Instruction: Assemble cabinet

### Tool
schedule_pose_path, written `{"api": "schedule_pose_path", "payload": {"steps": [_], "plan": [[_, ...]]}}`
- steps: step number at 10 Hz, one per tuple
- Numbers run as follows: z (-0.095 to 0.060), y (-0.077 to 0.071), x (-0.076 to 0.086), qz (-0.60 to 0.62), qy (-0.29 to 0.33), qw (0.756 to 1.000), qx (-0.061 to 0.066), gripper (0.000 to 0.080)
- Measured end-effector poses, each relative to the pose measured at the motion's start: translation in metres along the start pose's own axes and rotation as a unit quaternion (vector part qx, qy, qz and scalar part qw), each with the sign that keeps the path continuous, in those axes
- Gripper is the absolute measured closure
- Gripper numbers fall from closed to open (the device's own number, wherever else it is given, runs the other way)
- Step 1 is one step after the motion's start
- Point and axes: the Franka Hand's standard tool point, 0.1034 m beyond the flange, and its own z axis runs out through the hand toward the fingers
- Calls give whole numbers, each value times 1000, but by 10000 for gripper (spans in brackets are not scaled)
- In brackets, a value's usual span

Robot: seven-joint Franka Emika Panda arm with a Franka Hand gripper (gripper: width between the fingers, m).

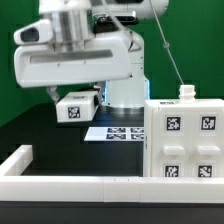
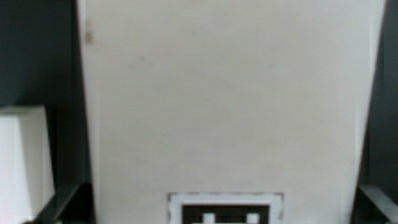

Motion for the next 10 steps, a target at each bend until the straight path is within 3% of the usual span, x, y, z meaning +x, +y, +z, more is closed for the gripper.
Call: {"api": "schedule_pose_path", "payload": {"steps": [5, 6, 7, 9, 10], "plan": [[4, -1, -2, -3, -1, 1000, 1, 246], [-8, -14, 7, 7, -5, 1000, -11, 246], [-25, -37, 25, -3, -2, 1000, -22, 246], [-51, -71, 55, -3, 2, 1000, -22, 246], [-57, -81, 65, -9, 9, 1000, -22, 246]]}}
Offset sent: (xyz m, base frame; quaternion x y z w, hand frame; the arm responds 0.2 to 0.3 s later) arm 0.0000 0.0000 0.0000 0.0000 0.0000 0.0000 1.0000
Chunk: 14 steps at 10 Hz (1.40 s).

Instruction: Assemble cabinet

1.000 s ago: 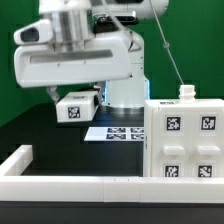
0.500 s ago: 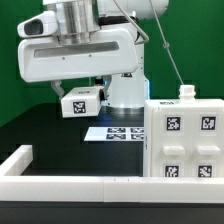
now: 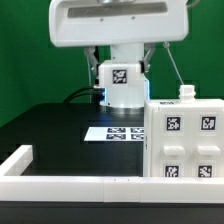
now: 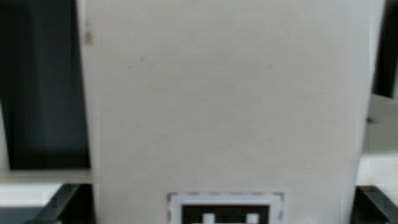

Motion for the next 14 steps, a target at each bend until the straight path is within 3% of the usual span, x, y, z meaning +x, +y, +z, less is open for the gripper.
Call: {"api": "schedule_pose_path", "payload": {"steps": [4, 5, 6, 8, 10, 14], "plan": [[4, 2, -2, 1, -2, 1000, -3, 246], [1, -11, 3, -3, 7, 1000, -17, 246], [-4, -32, 8, -3, 12, 1000, -17, 246], [-11, -59, 21, 2, 20, 1000, -16, 246], [-11, -73, 29, 2, 25, 1000, -15, 246], [9, -90, 26, 3, 12, 1000, -14, 246]]}}
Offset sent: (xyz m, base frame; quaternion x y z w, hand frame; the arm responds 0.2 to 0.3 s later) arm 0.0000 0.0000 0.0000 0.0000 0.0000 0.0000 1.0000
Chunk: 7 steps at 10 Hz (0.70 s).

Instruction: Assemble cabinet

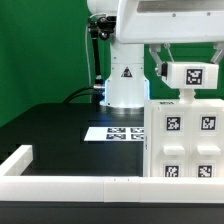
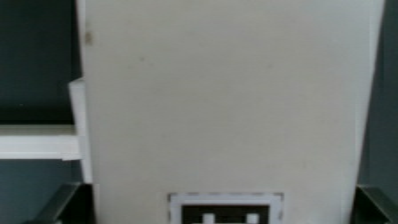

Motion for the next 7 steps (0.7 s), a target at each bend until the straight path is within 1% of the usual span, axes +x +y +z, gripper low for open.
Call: {"api": "schedule_pose_path", "payload": {"steps": [1, 3, 5, 7], "plan": [[3, -2, -2, -2, -2, 1000, 0, 246], [9, -2, -5, -2, -3, 1000, 0, 246], [13, -1, -2, -3, 7, 1000, 0, 246], [13, -1, 2, -3, 22, 1000, 0, 246]]}}
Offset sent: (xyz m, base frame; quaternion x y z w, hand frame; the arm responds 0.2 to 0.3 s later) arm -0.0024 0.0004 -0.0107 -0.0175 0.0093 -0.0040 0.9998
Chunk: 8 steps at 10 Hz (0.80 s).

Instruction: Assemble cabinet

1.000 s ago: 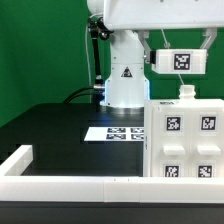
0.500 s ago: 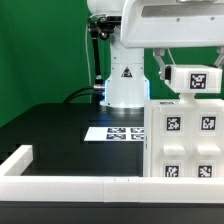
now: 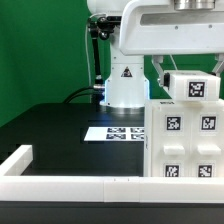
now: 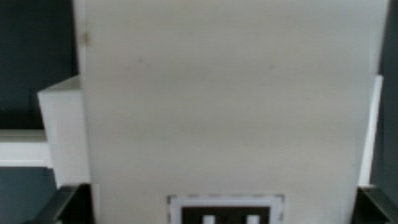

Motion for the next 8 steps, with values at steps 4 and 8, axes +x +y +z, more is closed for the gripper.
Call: {"api": "schedule_pose_path", "payload": {"steps": [4, 8], "plan": [[0, 0, 1, 0, 3, 1000, 0, 195], [1, 0, 1, 0, 3, 1000, 0, 154]]}}
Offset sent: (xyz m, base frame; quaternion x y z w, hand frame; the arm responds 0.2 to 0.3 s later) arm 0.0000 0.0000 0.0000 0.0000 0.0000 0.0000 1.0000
